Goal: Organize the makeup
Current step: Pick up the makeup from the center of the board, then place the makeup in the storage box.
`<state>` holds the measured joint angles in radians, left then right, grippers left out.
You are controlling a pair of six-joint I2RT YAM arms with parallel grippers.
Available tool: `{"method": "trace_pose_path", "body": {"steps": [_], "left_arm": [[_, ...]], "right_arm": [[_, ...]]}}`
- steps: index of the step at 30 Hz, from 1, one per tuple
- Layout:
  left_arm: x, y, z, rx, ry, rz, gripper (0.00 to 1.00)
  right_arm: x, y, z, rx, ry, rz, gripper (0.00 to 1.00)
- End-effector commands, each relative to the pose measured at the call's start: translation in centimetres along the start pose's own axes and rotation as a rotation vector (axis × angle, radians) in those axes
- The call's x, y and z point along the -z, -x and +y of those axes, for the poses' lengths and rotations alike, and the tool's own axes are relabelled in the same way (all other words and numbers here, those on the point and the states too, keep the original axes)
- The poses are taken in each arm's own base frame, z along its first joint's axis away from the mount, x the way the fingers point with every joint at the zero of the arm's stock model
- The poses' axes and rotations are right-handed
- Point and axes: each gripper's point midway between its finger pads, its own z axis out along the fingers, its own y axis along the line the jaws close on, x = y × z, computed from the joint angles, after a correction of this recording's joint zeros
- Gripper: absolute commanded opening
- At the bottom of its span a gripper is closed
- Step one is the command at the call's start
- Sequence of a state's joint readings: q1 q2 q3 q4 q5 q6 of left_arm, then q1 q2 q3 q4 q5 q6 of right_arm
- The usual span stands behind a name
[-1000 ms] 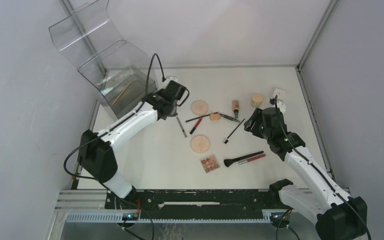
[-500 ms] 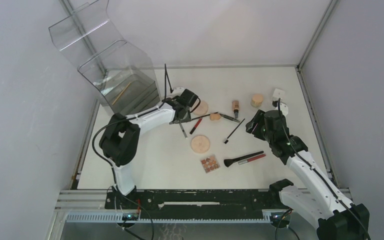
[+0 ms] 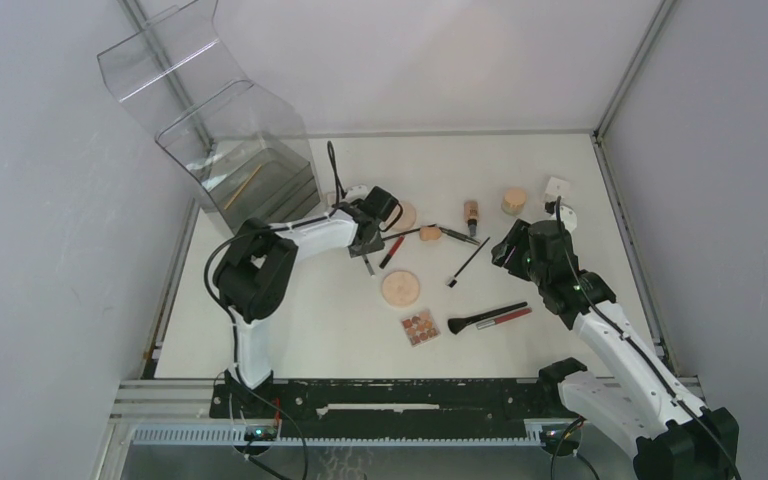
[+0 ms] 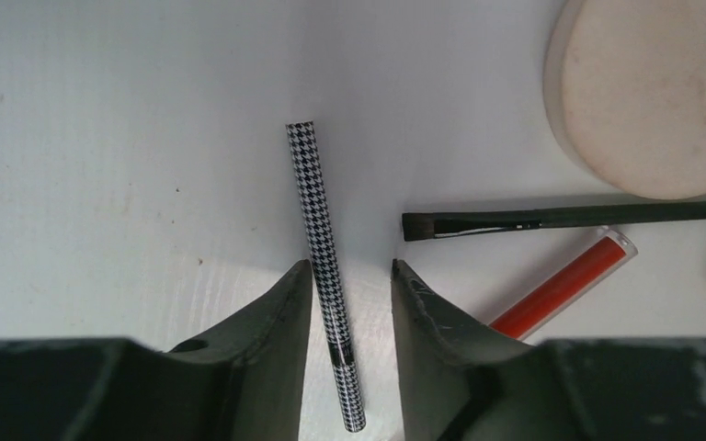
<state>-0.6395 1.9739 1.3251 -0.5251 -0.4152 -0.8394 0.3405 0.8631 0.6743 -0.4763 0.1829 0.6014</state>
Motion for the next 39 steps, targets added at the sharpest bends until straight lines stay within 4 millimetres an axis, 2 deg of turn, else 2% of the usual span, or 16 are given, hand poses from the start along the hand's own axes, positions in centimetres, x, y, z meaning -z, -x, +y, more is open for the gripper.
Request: {"method": "trace_pose_path", "body": {"steps": [1,5,7,9,14,20,24,27,30,33,39], "left_arm": [[-0.6,-0.7,0.5,0.055,-0.004,0.025,0.38],[-0.1,-0.3,1.4,0.054,0.008,0.014,0.25],[0.6,0.9,2.4,0.042,0.024,-0.013,0.09],[1.8,2.8,3.6,0.002,0.038,-0.053,0.01],[5.6,8.7,6.5,-0.220,0.034,-0.120,0.00],[12.4,14.5,9.4,-0.587,0.052,-0.203,0.00],[16.3,17.8,11.9,-0.827,0.154,-0.300,0.00],[18.2,20.7,14.1,-0.896,0.284,-0.373,0.00],[19.1,22.9,15.5,-0.933,0.342,-0.400,0.00],[19.0,24.7,16.9,-0.940,0.388,-0.405,0.00],[16.3,27.2,18.8,-0.903,0.446,-0.358,0.03]], "right_arm": [[0.2,1.0,0.3,-0.012,0.012,-0.040,0.65],[0.2,1.0,0.3,-0.010,0.013,-0.041,0.65],[0.2,1.0,0.3,-0.010,0.012,-0.040,0.65],[0.2,1.0,0.2,-0.008,0.011,-0.041,0.65],[0.0,0.8,0.0,-0.006,0.008,-0.040,0.65],[-0.3,0.6,0.0,-0.017,0.009,-0.036,0.65],[-0.4,0.5,0.0,-0.018,0.012,-0.032,0.65],[-0.4,0.6,0.1,-0.018,0.016,-0.036,0.65],[-0.4,0.7,0.1,-0.017,0.017,-0.038,0.65],[-0.3,0.7,0.1,-0.018,0.018,-0.039,0.65],[0.0,0.9,-0.2,-0.017,0.010,-0.046,0.65]]}}
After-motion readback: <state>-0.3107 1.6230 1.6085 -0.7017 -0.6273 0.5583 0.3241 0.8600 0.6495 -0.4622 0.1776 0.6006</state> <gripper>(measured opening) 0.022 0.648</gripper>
